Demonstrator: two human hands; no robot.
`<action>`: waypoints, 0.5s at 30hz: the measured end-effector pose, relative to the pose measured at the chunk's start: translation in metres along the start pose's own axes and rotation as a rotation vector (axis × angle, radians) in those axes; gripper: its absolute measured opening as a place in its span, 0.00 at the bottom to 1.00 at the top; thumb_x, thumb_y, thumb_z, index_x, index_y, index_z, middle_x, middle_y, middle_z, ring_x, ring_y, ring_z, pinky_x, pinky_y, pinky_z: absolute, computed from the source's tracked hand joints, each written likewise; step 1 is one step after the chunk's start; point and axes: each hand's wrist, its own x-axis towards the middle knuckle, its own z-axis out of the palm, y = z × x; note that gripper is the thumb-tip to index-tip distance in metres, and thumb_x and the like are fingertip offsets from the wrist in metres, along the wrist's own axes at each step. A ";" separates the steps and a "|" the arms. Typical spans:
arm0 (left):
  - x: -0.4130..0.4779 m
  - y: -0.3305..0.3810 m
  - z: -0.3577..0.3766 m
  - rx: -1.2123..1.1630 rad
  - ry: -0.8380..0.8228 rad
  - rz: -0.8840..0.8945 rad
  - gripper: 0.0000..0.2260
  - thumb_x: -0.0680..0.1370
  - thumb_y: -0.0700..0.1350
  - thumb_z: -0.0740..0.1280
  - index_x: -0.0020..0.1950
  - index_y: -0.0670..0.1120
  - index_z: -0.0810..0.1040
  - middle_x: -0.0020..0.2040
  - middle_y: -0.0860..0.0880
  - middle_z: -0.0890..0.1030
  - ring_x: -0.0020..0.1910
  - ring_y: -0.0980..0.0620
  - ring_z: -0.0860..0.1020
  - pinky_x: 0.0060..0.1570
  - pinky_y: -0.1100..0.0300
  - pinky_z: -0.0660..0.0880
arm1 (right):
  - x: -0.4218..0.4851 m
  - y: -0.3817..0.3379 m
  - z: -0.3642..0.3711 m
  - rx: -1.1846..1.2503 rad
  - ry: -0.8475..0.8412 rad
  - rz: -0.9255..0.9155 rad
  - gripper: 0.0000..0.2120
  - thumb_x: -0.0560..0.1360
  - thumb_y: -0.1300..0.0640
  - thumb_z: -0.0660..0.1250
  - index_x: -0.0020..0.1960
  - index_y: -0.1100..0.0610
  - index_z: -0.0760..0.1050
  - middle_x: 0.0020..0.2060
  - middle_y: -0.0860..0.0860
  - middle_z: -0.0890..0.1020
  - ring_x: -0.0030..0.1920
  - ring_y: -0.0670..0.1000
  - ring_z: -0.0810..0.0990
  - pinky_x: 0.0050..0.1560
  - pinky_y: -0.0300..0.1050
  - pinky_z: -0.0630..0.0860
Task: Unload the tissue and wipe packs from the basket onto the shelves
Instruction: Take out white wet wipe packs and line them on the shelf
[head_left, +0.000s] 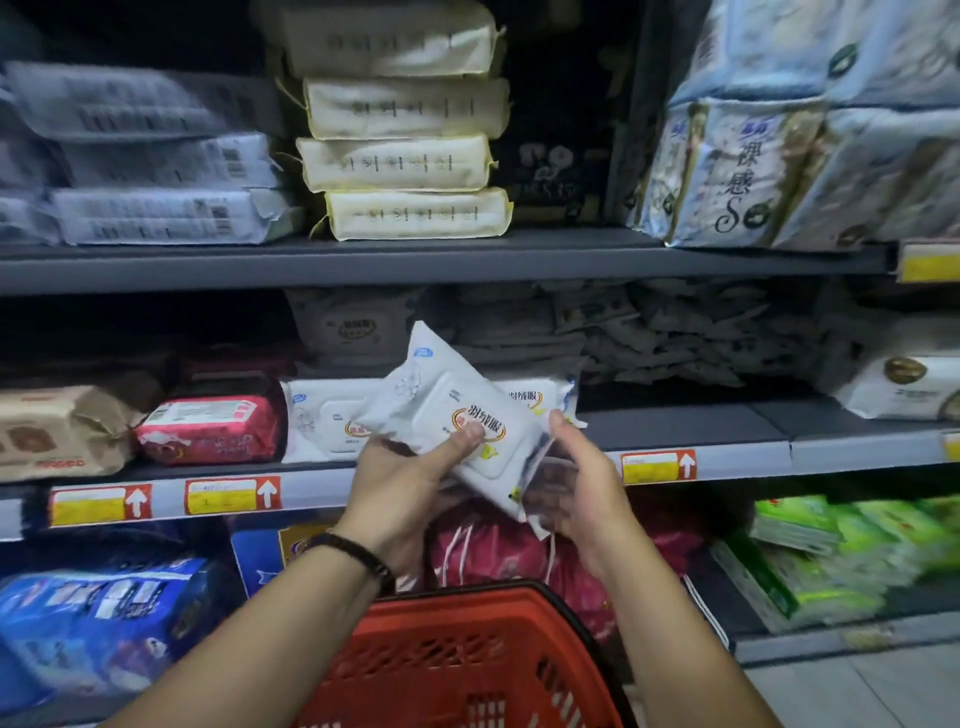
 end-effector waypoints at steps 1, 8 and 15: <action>0.004 0.001 0.007 0.002 0.006 0.026 0.16 0.72 0.37 0.77 0.59 0.35 0.83 0.53 0.36 0.88 0.46 0.41 0.89 0.39 0.49 0.85 | -0.002 -0.003 -0.002 0.034 -0.113 0.001 0.18 0.73 0.40 0.75 0.50 0.55 0.85 0.41 0.52 0.88 0.38 0.57 0.85 0.40 0.49 0.76; 0.034 0.013 0.010 0.158 -0.022 0.127 0.15 0.77 0.47 0.77 0.62 0.46 0.84 0.55 0.47 0.89 0.53 0.48 0.87 0.46 0.53 0.83 | 0.014 -0.031 -0.012 -0.010 0.065 -0.440 0.11 0.76 0.68 0.75 0.56 0.58 0.82 0.48 0.52 0.89 0.49 0.48 0.88 0.50 0.37 0.83; 0.045 0.009 0.001 1.034 0.193 0.491 0.31 0.75 0.43 0.78 0.74 0.48 0.67 0.57 0.51 0.80 0.52 0.50 0.78 0.50 0.57 0.71 | 0.038 -0.027 0.002 -0.369 0.258 -0.523 0.09 0.73 0.47 0.76 0.51 0.41 0.79 0.42 0.40 0.86 0.47 0.49 0.86 0.57 0.60 0.81</action>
